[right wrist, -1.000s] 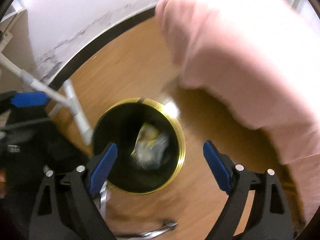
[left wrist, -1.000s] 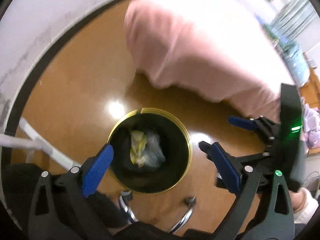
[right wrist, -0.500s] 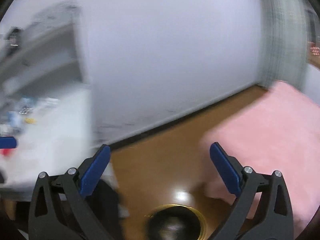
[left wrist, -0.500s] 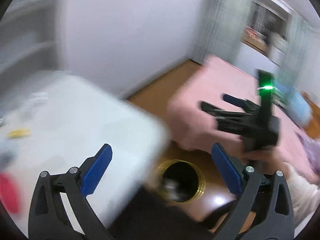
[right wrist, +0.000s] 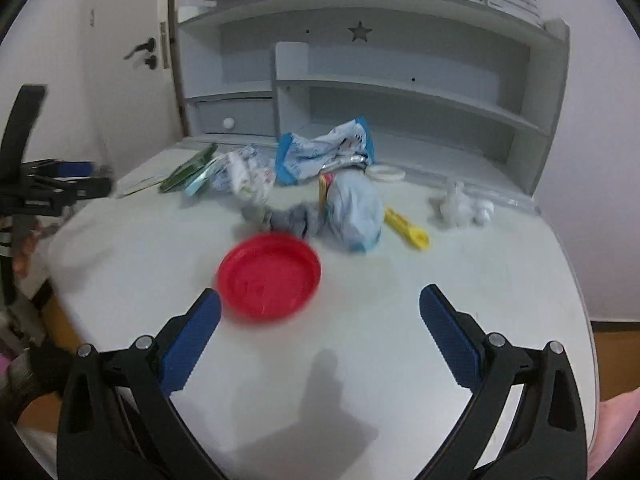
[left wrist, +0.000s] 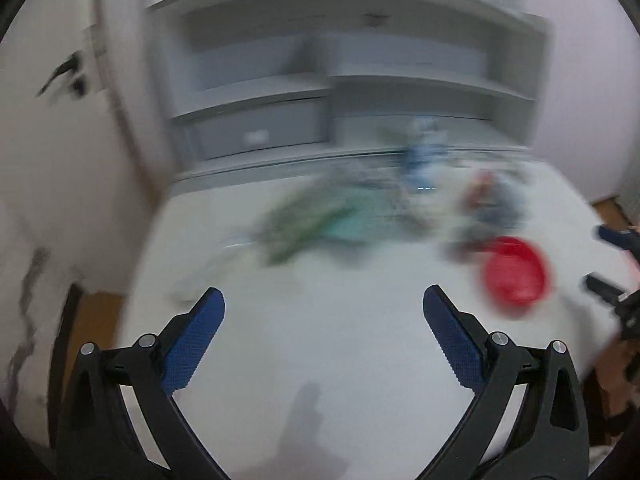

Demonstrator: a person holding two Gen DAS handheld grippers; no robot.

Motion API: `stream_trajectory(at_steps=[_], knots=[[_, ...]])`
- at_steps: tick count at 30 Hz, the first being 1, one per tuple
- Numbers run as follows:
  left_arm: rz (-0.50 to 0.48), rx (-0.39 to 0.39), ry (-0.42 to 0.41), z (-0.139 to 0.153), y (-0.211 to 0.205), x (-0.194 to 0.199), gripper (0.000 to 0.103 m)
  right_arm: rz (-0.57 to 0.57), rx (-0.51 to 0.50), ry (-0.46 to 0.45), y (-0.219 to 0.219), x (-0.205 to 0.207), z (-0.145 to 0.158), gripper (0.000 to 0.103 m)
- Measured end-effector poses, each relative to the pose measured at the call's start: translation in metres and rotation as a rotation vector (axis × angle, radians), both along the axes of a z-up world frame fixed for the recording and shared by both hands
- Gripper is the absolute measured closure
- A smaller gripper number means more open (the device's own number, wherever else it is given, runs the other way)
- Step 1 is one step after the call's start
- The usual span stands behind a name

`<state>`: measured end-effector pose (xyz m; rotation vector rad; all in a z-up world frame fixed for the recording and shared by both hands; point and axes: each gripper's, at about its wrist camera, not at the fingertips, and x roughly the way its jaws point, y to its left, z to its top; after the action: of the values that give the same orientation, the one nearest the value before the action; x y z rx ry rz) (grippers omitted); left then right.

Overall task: Collect trash
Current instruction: 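Grasp the red plastic lid with the right tool while the left tool grasps the white tube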

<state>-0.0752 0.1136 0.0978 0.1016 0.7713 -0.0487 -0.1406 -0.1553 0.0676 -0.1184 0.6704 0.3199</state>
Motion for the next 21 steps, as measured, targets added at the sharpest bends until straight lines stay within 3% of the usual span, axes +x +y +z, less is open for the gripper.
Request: stream_trajectory(at_steps=[2, 4, 6, 8, 12, 19, 21], knots=[[0.063, 0.017, 0.020, -0.013, 0.032, 0.014, 0.006, 0.001, 0.010, 0.048, 0.001, 0.012, -0.002, 0.016], [0.110, 0.005, 0.075, -0.030, 0.059, 0.035, 0.007, 0.004, 0.028, 0.117, 0.010, 0.026, -0.007, 0.016], [0.124, -0.006, 0.104, -0.037, 0.077, 0.040, 0.007, 0.022, 0.024, 0.164, 0.019, 0.038, -0.013, 0.015], [0.124, -0.003, 0.128, -0.043, 0.088, 0.052, 0.006, 0.037, -0.004, 0.174, 0.032, 0.036, -0.018, 0.008], [0.091, 0.000, 0.149, -0.053, 0.096, 0.074, 0.007, 0.062, -0.022, 0.203, 0.050, 0.039, -0.025, 0.007], [0.001, 0.039, 0.200, -0.076, 0.075, 0.110, 0.007, 0.012, -0.147, 0.218, 0.076, 0.059, -0.042, 0.007], [-0.017, 0.018, 0.211, -0.080, 0.077, 0.110, 0.008, 0.012, -0.143, 0.233, 0.074, 0.064, -0.045, 0.022]])
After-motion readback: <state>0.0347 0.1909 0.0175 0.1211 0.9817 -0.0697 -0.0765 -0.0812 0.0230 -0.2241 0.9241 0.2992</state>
